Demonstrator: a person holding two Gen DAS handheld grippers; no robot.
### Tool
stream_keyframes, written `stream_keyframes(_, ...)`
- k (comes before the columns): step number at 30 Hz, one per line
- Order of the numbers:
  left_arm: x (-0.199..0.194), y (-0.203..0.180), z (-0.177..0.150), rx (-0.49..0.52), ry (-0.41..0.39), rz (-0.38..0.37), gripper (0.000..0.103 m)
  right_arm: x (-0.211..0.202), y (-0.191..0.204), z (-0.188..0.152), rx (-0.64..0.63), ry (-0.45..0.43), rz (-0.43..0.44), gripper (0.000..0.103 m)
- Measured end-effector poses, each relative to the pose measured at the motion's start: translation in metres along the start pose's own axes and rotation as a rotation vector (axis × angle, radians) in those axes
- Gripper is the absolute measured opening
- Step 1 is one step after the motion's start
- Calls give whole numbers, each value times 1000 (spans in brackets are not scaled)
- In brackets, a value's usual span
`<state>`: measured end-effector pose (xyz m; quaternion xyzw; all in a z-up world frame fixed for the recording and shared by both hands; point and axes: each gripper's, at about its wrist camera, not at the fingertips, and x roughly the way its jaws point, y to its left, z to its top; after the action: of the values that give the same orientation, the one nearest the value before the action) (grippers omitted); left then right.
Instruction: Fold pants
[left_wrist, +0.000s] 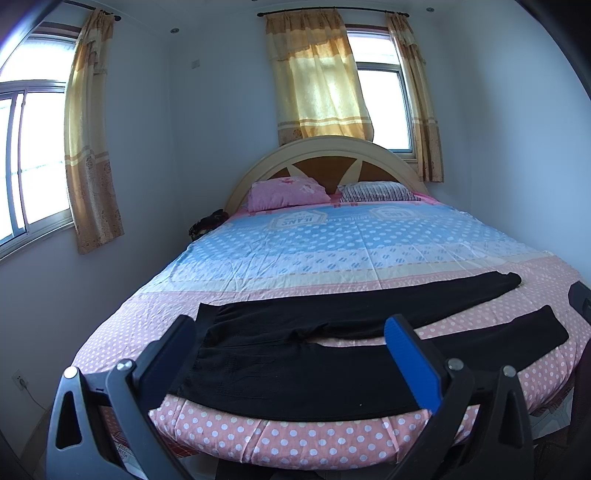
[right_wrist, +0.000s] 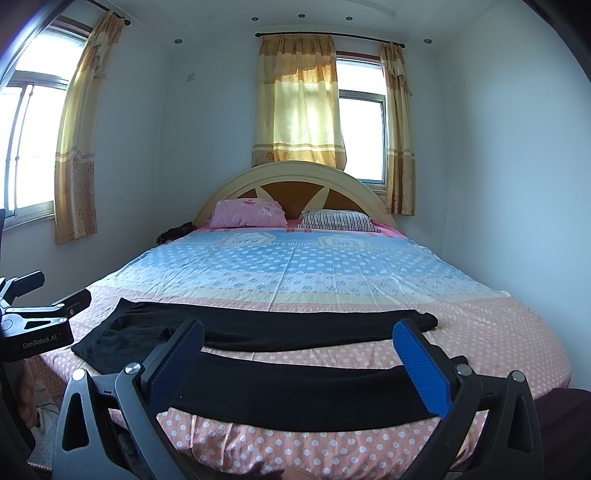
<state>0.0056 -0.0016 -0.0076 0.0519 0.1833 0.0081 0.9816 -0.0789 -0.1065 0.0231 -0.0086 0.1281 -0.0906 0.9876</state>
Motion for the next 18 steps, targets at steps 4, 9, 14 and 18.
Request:
stream_keyframes(4,0,0,0,0,1,0,103,0,0,0,1,0,-1,102)
stream_keyframes(9,1,0,-1,1,1,-1,103,1,-1,-1,1,2,-2,102)
stream_keyframes(14,2,0,-2,3,4,1,103,3,0,-3,1,5,-5,102)
stream_keyframes(18,2,0,-2,5,5,2,103,3,-1,-3,1,6,-4,102)
